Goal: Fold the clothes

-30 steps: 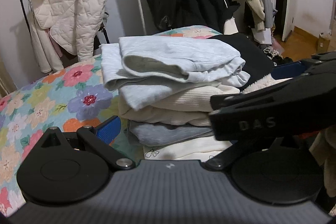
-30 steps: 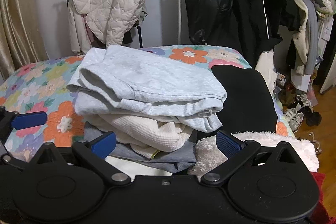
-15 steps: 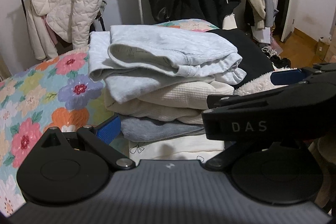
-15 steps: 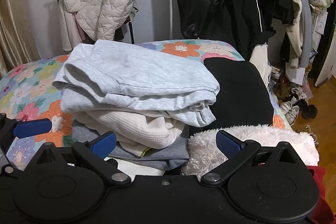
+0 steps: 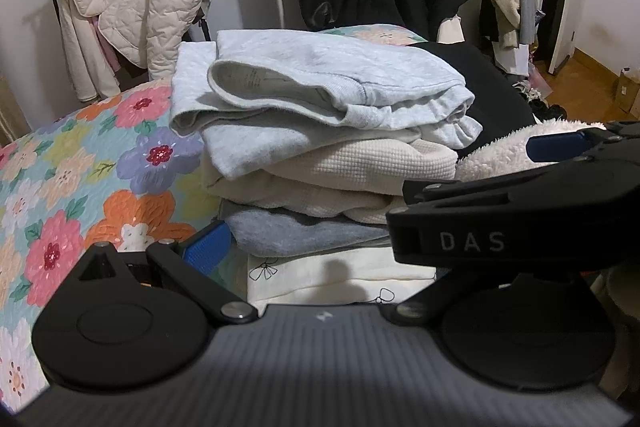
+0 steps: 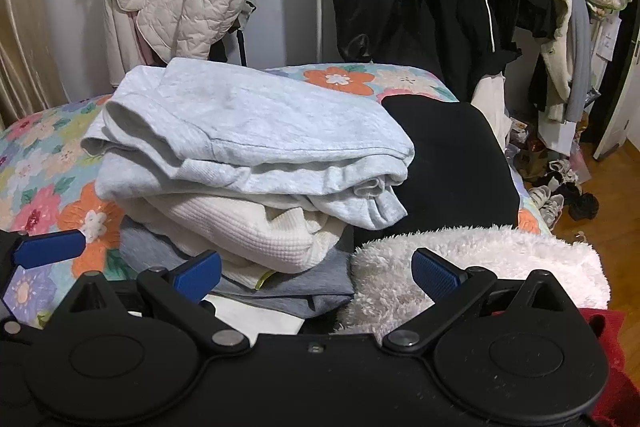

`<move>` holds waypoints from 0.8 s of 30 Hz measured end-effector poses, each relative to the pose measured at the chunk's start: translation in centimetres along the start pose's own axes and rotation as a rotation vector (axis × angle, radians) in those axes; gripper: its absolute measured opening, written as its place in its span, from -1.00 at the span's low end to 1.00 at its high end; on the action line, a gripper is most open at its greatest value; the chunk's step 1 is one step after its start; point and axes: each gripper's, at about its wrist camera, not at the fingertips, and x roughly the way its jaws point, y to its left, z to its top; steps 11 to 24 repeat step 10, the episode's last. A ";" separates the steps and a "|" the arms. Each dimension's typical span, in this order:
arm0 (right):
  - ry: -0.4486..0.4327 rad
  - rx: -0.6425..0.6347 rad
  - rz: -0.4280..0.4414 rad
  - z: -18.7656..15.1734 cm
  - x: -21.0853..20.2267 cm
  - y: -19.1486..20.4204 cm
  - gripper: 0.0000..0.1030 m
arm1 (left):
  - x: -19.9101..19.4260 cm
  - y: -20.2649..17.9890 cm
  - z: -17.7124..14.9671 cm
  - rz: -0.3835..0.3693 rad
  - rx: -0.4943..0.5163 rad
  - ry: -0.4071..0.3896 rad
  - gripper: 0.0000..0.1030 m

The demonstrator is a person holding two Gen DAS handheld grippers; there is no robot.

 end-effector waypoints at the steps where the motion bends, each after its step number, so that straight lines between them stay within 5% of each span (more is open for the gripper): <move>1: 0.001 0.001 0.002 0.0 0.0 0.0 1.00 | 0.0 0.0 0.0 -0.001 -0.002 0.001 1.00; 24: 0.005 0.001 0.003 -0.1 0.1 0.0 1.00 | -0.4 0.4 -0.1 -0.011 -0.022 0.006 1.00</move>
